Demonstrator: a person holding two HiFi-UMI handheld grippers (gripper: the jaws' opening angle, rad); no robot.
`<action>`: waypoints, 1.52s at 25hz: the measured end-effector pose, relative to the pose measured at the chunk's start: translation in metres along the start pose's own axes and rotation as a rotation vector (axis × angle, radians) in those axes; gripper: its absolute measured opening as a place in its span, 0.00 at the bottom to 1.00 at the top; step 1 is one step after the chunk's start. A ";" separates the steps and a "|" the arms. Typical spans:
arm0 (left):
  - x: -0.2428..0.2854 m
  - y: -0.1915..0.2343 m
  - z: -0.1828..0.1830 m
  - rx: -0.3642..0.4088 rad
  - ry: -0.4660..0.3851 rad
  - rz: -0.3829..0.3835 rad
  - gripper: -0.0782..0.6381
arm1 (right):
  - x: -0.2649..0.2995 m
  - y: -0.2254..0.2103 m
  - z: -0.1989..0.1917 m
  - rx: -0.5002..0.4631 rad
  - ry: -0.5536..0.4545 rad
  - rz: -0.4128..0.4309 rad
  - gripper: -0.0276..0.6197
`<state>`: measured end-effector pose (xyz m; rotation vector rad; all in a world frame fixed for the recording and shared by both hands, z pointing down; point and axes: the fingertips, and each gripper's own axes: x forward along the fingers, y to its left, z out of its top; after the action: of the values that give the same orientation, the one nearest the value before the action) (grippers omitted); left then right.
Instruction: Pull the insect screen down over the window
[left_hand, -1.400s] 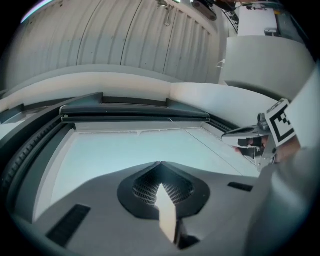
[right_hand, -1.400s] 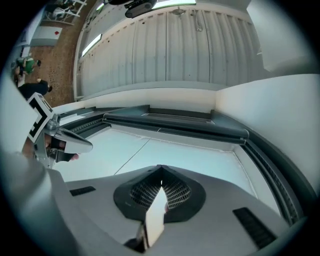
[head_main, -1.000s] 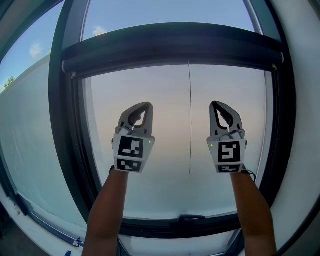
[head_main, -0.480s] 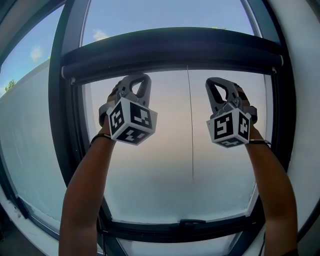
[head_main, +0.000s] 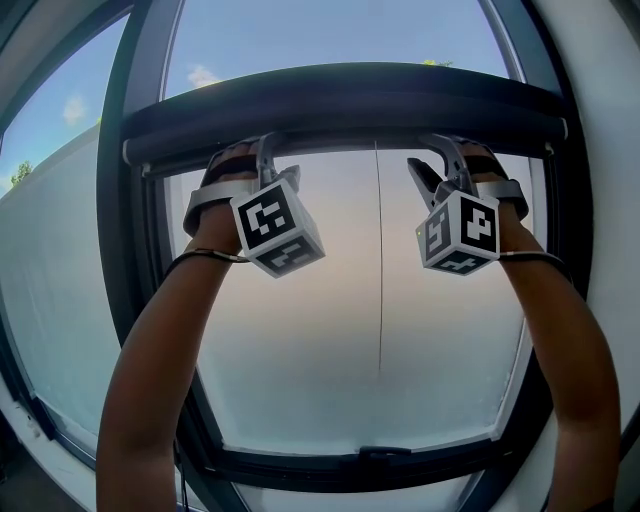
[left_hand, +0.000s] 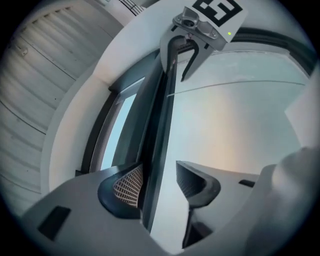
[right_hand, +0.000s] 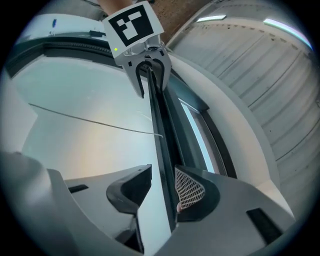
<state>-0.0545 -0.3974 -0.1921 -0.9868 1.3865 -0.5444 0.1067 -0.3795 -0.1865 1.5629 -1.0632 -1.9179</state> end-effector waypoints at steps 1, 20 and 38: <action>0.002 -0.001 -0.003 0.008 0.016 -0.009 0.38 | 0.002 -0.001 0.000 -0.016 0.007 0.004 0.24; 0.025 -0.011 -0.019 0.153 0.084 0.029 0.42 | 0.025 0.009 -0.021 -0.148 0.132 0.124 0.30; 0.011 -0.024 -0.017 0.086 0.058 -0.040 0.42 | 0.014 0.025 -0.022 -0.183 0.204 0.167 0.35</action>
<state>-0.0635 -0.4233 -0.1765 -0.9370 1.3852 -0.6616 0.1210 -0.4114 -0.1775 1.4808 -0.8767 -1.6553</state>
